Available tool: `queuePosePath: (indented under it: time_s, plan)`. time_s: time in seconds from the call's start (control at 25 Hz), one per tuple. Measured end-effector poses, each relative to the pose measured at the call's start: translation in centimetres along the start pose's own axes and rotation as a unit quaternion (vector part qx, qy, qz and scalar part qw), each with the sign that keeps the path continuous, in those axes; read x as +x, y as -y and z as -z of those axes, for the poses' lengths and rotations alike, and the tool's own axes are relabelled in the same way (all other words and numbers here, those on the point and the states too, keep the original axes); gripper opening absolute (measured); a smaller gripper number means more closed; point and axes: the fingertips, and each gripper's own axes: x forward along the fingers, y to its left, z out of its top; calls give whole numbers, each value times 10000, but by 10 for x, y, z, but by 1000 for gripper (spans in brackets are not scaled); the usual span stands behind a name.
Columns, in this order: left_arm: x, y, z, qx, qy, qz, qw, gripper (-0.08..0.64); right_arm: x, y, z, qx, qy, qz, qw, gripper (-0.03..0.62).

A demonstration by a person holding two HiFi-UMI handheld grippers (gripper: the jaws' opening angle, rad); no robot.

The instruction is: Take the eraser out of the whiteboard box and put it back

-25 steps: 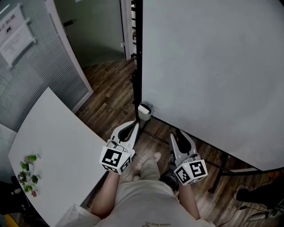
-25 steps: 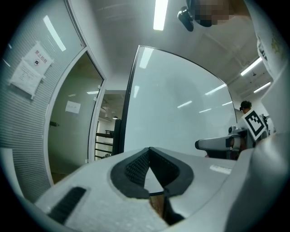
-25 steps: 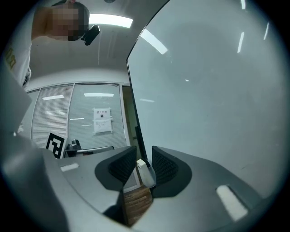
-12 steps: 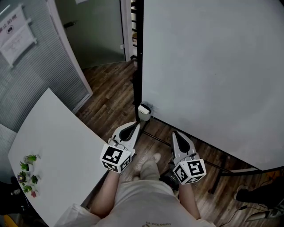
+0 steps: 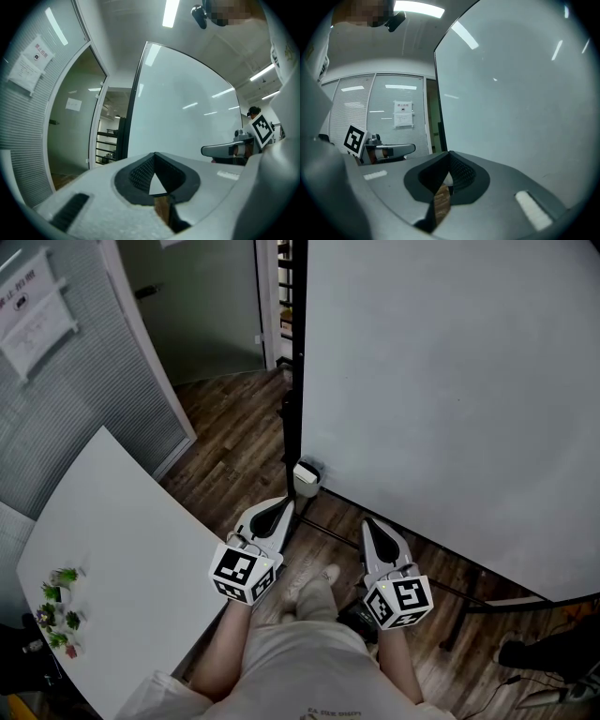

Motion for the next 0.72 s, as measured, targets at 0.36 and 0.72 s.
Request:
queuePosePath:
  time_s: [0.36,0.72]
  plan:
    - [-1,-1,2,-54,9,52,10000,5,0,0,3,-40,-53,59,10000,12]
    - [-7,-4,-1,-65,24,53,10000,5,-2,-4,3,-59,-88,109,9999,12]
